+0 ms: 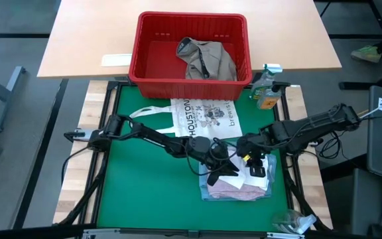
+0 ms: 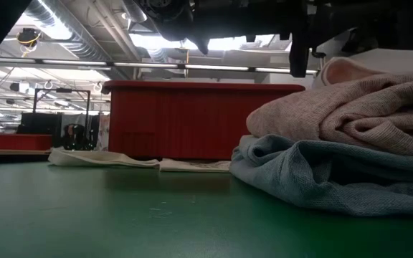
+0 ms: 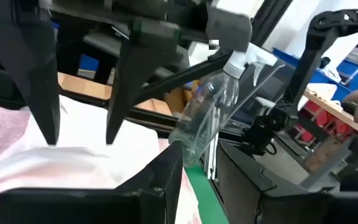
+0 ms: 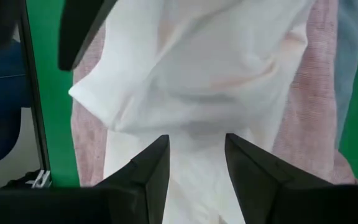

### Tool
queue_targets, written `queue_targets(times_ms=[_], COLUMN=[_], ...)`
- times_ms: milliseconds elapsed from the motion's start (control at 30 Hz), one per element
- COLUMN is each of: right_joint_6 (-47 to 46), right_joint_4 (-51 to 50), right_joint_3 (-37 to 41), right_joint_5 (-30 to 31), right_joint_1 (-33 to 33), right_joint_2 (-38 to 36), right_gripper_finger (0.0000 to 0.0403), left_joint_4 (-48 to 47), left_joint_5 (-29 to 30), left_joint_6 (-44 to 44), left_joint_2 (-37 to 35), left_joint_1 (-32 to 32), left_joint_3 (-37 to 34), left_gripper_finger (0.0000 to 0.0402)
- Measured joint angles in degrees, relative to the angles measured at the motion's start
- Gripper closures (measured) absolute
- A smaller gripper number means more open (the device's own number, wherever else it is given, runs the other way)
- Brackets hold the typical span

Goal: Fold Laundry from Bin
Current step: Fold the white underwear from the red laundry basket

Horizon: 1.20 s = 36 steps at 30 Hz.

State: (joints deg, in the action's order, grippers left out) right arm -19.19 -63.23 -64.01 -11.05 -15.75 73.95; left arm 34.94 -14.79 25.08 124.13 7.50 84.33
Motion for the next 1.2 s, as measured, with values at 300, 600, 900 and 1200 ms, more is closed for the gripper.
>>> queue_targets(times_ms=[300,600,900,1200], right_joint_6=[0.0,-0.2,-3.1,-3.5], right_joint_4=[0.6,5.0,4.3,3.4], right_joint_3=[-0.2,3.0,6.3,6.7], right_joint_5=[0.0,4.5,15.6,14.5], right_joint_1=[0.0,0.0,0.0,0.0], right_joint_2=[-0.5,-0.2,-0.2,-1.0], right_gripper_finger=[0.0246,0.0246,0.0246,0.0246], left_joint_4=[-0.2,-9.1,-26.8,-25.2], left_joint_5=[-5.5,-8.5,-3.5,-3.7], left_joint_6=[-0.2,1.3,-1.5,-1.5], left_joint_2=[0.0,0.0,-0.1,-2.1], left_joint_1=[-3.7,-6.8,-6.9,-6.9], left_joint_3=[0.0,0.0,0.0,0.0], left_gripper_finger=[0.0307,0.0308,0.0308,0.0308])
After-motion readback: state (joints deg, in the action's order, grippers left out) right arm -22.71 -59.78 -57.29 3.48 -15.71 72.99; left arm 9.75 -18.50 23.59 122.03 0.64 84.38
